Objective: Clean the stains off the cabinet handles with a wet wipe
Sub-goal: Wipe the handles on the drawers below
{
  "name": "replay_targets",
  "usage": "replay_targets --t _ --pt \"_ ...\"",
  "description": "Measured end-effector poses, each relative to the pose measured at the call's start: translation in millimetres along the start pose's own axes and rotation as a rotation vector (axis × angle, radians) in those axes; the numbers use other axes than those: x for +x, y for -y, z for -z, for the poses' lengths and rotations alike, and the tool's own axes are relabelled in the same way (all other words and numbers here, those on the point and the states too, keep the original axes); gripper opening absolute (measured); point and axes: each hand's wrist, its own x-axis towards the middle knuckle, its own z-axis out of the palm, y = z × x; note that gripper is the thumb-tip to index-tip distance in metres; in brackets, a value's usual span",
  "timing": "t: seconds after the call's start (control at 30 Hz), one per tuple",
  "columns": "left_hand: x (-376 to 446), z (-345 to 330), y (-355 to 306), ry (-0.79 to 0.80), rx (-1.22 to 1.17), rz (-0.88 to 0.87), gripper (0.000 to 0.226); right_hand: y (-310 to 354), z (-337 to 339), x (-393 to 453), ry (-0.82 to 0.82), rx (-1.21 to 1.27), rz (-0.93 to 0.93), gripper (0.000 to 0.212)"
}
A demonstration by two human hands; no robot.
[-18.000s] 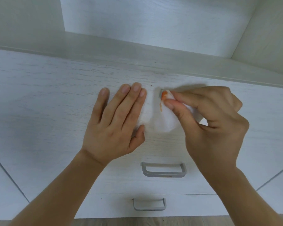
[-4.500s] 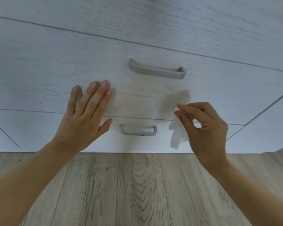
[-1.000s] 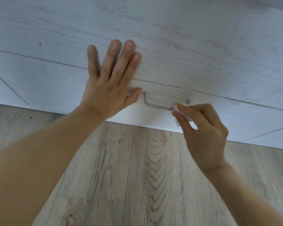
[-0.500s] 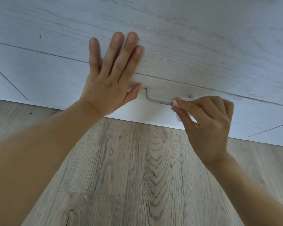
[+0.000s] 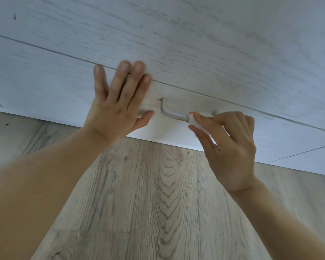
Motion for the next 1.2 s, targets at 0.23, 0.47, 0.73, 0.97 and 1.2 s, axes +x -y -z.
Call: replay_targets --t 0.23,0.47,0.73,0.97,1.2 --pt "1 -5 -3 -0.048 0.002 0.014 0.092 -6 1 -4 -0.009 0.037 -0.023 0.013" --pt "0 -7 -4 -0.067 0.0 0.019 0.094 2 -7 2 -0.048 0.077 -0.01 0.015" --pt "1 -6 -1 -0.06 -0.027 -0.001 0.087 4 -10 2 -0.066 0.077 -0.063 0.015" --pt "-3 -11 7 -0.115 0.082 -0.079 0.081 10 -13 6 -0.051 0.116 -0.045 0.014" --pt "-4 -10 10 -0.108 0.112 -0.121 0.079 4 -8 4 -0.05 0.098 -0.019 0.015"
